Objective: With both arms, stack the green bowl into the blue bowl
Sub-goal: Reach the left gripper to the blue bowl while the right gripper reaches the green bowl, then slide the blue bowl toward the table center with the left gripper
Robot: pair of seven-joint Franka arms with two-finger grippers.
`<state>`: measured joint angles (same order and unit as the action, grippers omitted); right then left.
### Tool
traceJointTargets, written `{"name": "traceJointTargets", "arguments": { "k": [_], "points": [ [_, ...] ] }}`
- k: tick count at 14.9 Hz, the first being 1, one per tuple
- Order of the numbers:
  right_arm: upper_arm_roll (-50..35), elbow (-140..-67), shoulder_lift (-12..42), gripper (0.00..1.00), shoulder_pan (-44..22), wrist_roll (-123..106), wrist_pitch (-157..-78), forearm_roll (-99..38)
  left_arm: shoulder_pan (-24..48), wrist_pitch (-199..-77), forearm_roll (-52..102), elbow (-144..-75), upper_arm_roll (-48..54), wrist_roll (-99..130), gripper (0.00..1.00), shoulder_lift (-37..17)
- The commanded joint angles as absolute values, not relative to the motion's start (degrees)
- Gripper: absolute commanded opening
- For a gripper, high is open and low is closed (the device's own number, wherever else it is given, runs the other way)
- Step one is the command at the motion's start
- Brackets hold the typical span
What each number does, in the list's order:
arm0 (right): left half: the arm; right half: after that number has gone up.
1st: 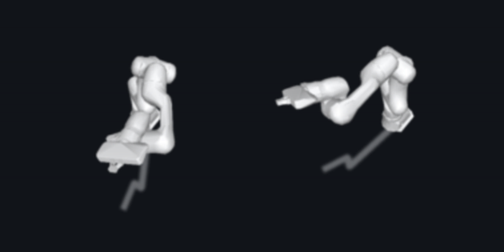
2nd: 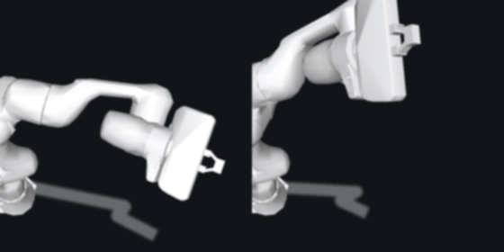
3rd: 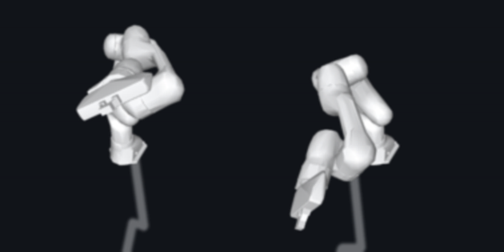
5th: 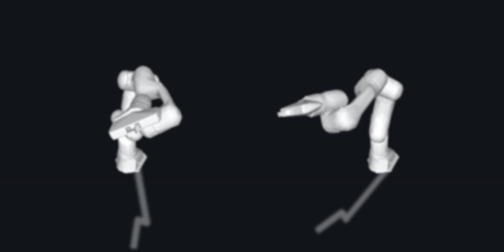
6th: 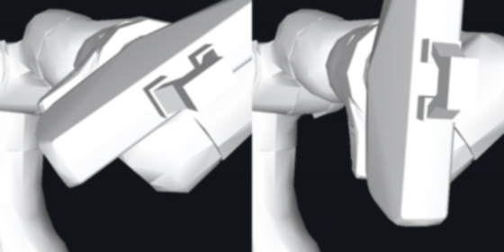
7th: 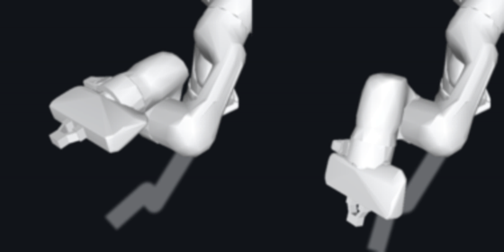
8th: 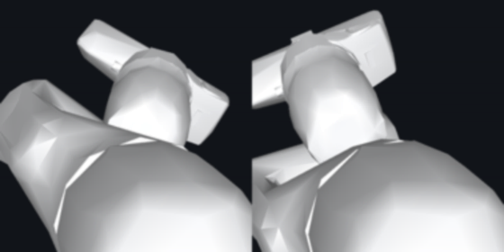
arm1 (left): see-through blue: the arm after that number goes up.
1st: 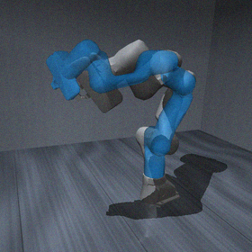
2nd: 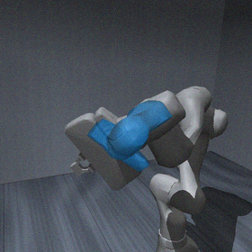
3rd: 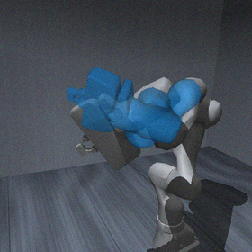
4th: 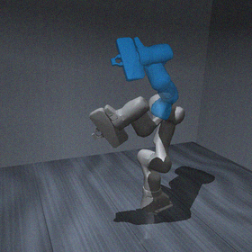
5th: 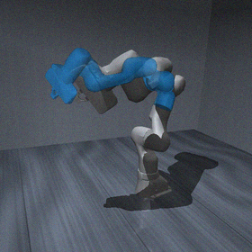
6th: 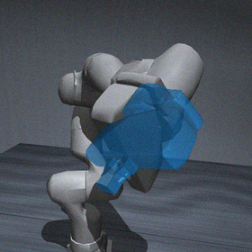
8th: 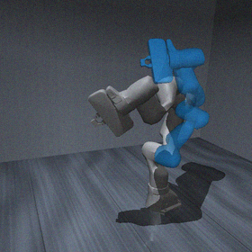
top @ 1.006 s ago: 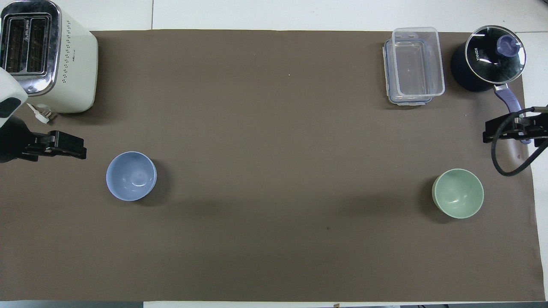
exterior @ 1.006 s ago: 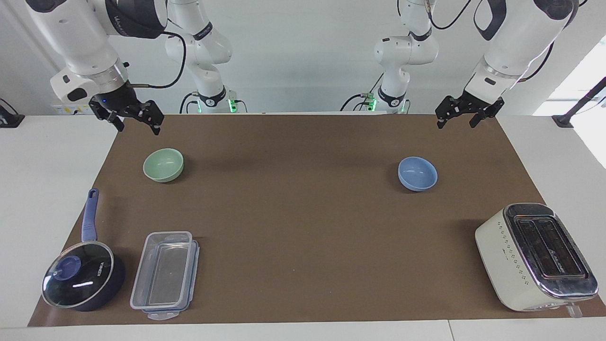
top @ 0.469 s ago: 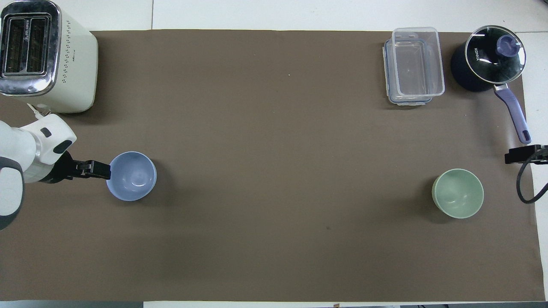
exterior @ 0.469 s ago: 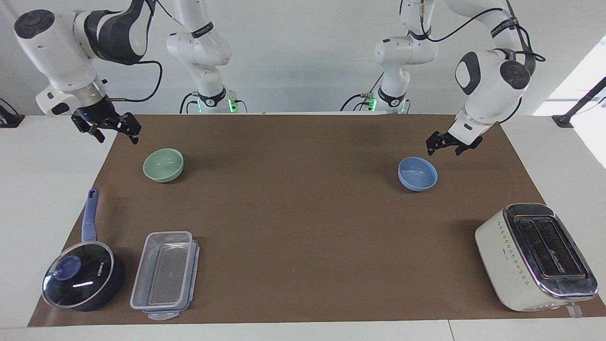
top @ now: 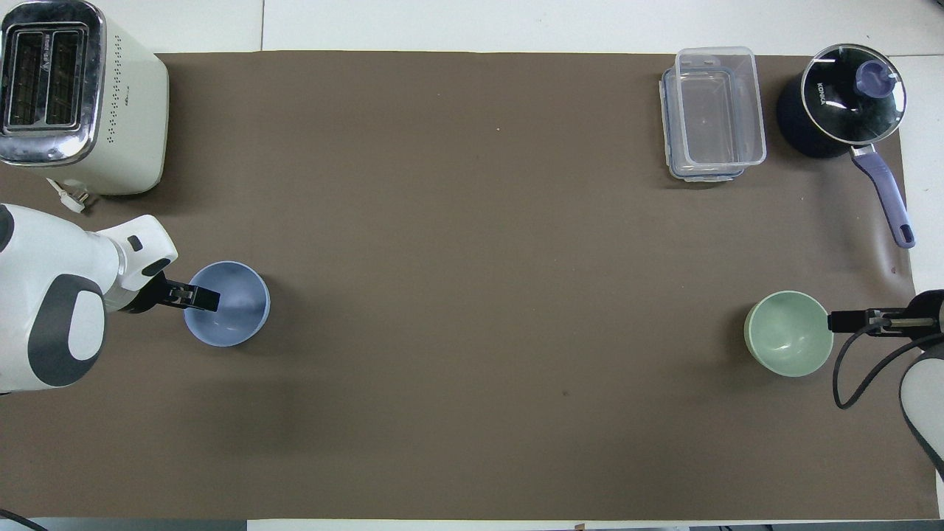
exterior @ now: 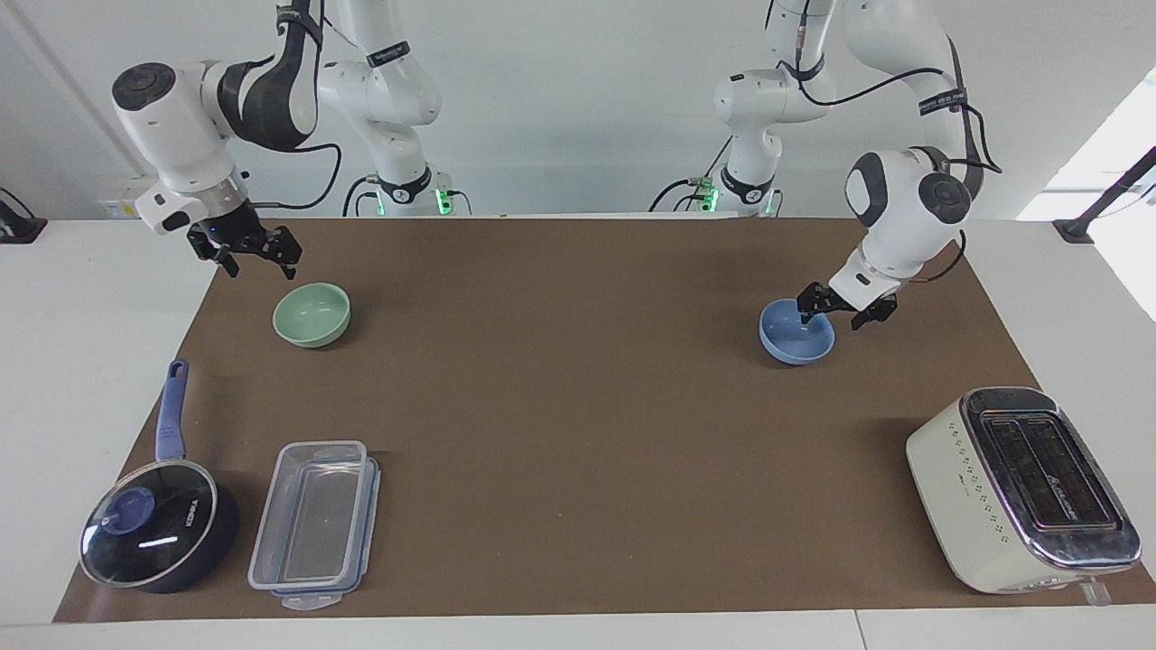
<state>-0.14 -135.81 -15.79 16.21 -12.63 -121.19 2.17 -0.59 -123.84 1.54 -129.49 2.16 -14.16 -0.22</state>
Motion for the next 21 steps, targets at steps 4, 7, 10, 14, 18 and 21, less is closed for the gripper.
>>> {"name": "traceJointTargets", "arguments": {
  "k": [4, 7, 10, 14, 18, 21],
  "points": [
    [-0.18, -140.71, -12.31, 0.98, 20.03, -20.21, -130.77, 1.05, -0.53, -128.49, 2.46, -131.22, 2.11, -18.63, 0.9, -2.28],
    [-0.18, -141.85, -9.24, 0.97, 20.21, -20.21, -135.43, 1.05, -0.61, -129.11, 2.46, -131.75, 2.11, -20.56, 0.67, -2.46],
    [-0.18, -142.03, -7.65, 0.94, 20.21, -20.13, -136.93, 1.05, -0.88, -129.11, 2.46, -131.57, 2.11, -20.92, 0.1, -2.55],
    [-0.18, -143.96, -6.68, 0.83, 20.92, -20.13, -138.43, 0.97, -0.97, -128.33, 2.55, -129.65, 2.11, -20.13, 0.0, -3.42],
    [-0.35, -143.79, -6.68, 0.0, 20.92, -20.13, -137.9, 0.62, 1.65, -116.85, 2.99, -118.25, 2.55, -12.6, 0.0, -6.93],
    [-0.26, -143.44, -6.68, 0.0, 20.66, -20.13, -136.77, -3.16, 10.16, -109.87, 7.19, -109.62, 2.55, 1.18, 0.0, -8.7]
  ]
}}
